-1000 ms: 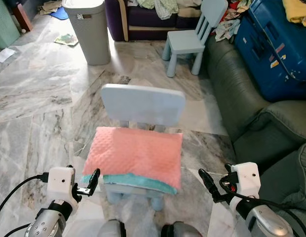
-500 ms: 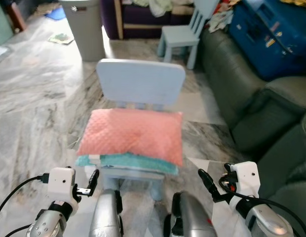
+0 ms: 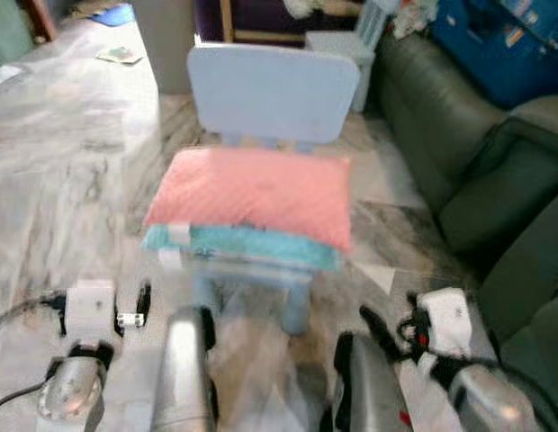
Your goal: Move the pillow to the sofa
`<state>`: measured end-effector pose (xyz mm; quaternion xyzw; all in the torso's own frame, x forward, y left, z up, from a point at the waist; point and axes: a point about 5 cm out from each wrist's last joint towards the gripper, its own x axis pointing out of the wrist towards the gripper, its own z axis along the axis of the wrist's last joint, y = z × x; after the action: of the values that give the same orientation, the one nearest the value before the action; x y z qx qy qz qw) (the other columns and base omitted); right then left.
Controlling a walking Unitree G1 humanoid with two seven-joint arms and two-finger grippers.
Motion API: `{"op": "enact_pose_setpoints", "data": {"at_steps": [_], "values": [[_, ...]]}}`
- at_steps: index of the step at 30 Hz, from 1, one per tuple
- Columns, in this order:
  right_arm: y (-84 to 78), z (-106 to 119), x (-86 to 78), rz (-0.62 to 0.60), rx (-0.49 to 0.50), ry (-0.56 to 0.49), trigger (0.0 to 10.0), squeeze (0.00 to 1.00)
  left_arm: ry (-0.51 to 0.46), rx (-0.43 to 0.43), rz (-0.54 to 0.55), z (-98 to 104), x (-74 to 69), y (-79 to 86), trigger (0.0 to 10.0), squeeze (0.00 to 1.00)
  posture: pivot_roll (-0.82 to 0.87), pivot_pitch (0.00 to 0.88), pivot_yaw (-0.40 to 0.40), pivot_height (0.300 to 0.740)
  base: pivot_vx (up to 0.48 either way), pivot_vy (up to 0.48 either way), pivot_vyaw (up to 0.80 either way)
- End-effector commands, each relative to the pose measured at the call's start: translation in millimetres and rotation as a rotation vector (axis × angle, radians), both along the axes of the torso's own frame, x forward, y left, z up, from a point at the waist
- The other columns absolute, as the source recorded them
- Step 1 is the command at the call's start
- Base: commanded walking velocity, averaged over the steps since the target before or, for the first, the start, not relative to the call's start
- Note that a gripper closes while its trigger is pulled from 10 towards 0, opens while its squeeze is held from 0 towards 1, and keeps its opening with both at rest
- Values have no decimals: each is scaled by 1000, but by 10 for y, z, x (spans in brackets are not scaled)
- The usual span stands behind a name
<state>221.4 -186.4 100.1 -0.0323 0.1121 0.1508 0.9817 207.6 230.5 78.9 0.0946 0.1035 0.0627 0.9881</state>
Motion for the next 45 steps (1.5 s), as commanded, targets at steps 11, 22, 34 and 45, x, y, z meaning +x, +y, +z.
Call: {"op": "enact_pose_setpoints", "data": {"at_steps": [11, 22, 34, 45], "values": [[-8, 150, 300, 13, -50, -94, 10000, 0, -195, 104, 34, 421, 357, 10, 10000, 0, -19, 138, -21, 362, 0, 0, 0], [59, 825, 839, 31, 1, -315, 10000, 0, -376, 24, 126, 979, 928, 263, 10000, 0, -18, 108, -3, 343, 0, 0, 0], [100, 1438, 1193, 57, 209, -418, 10000, 0, -496, -47, 211, 1492, 1310, 594, 10000, 0, -13, 119, 6, 343, 0, 0, 0], [159, 1866, 1613, 176, 418, -381, 10000, 0, -439, -322, 127, 1843, 1803, 549, 10000, 0, -1, 198, 2, 343, 0, 0, 0]]}}
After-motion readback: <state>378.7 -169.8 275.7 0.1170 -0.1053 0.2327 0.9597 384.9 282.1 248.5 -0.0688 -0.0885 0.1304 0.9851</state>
